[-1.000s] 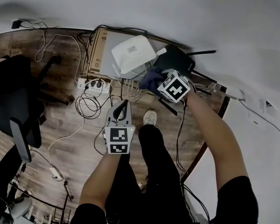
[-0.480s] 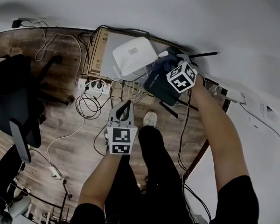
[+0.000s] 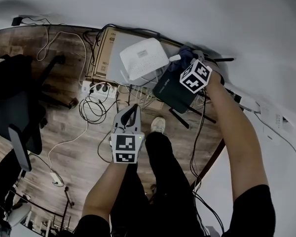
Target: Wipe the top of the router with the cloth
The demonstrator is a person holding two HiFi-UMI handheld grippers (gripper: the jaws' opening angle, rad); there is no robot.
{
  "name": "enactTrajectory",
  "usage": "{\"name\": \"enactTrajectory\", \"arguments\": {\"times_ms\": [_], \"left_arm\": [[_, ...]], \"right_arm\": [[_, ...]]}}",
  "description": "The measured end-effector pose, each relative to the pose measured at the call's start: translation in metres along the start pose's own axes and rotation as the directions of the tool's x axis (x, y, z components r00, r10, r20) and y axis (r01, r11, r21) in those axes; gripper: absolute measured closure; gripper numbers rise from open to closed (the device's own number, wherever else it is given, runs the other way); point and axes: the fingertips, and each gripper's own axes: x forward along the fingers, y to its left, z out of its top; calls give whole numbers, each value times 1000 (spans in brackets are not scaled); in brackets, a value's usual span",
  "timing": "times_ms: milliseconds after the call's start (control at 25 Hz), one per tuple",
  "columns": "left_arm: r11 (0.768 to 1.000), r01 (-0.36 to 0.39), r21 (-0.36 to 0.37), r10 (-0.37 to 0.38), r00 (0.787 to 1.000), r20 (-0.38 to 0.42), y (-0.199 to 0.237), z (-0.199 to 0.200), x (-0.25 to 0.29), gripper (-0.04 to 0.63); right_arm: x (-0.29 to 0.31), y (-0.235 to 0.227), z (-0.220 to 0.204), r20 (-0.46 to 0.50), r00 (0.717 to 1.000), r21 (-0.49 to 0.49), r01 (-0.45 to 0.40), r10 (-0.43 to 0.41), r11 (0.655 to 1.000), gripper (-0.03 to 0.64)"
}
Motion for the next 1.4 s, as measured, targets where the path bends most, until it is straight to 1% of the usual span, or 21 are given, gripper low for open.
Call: {"name": "enactTrajectory", "arguments": {"times_ms": [80, 160, 320, 400, 520, 600, 720, 840, 920, 1040, 1080, 1120, 1160, 1240, 1320, 1400], "left_arm": [[1000, 1, 0, -1, 1000, 0, 1, 1, 2, 603], [1000, -1, 3, 1, 1000, -1, 2, 2, 3, 603], [1000, 0, 4, 0, 1000, -8, 2, 1, 5, 603], [1000, 3, 9, -3, 1000, -11, 1, 0, 5, 603], [1000, 6, 17, -6, 1000, -11, 1, 1, 6, 603], [1000, 7, 19, -7, 1000, -7, 1, 3, 7, 603], [1000, 7, 21, -7, 1000, -2, 2, 4, 8, 603], [1000, 10, 23, -10, 1000, -2, 1, 1, 7, 603], [1000, 16, 23, -16, 1000, -1, -1, 0, 6, 603], [999, 18, 27, -18, 1000, -5, -2, -4, 5, 603], [999, 15, 37, -15, 1000, -6, -2, -5, 4, 603], [998, 11, 54, -11, 1000, -4, -2, -5, 3, 603], [997, 7, 74, -7, 1000, -1, -3, -5, 2, 603], [995, 9, 99, -9, 1000, 6, -6, -3, 1, 603], [994, 20, 108, -21, 1000, 12, -10, -3, 1, 603], [993, 26, 115, -27, 1000, 12, -12, -4, 2, 603]], "right_arm": [[1, 2, 0, -27, 1000, -89, -16, 14, 996, 583], [2, 3, 1, -40, 999, -126, -32, 27, 992, 583], [2, 1, -1, -34, 999, -151, -19, 14, 988, 584], [2, 2, -5, -49, 999, -154, -15, 8, 988, 586], [1, 1, -12, -98, 995, -159, -22, 6, 987, 588], [1, 0, -21, -151, 988, -171, -40, 13, 984, 588], [1, 3, -39, -259, 965, -209, -87, 30, 974, 589], [0, 9, -52, -362, 931, -229, -137, 46, 964, 589], [-2, 13, -63, -433, 898, -226, -184, 70, 957, 589], [-7, 22, -85, -547, 829, -219, -272, 113, 937, 588], [-9, 24, -91, -577, 808, -225, -294, 117, 929, 588], [-10, 26, -96, -596, 795, -238, -308, 112, 921, 588], [-11, 27, -99, -605, 790, -256, -315, 103, 914, 588], [-11, 26, -101, -602, 793, -282, -315, 89, 906, 588], [-11, 26, -102, -596, 799, -284, -304, 81, 909, 589], [-12, 26, -101, -595, 802, -303, -285, 53, 909, 589]]}}
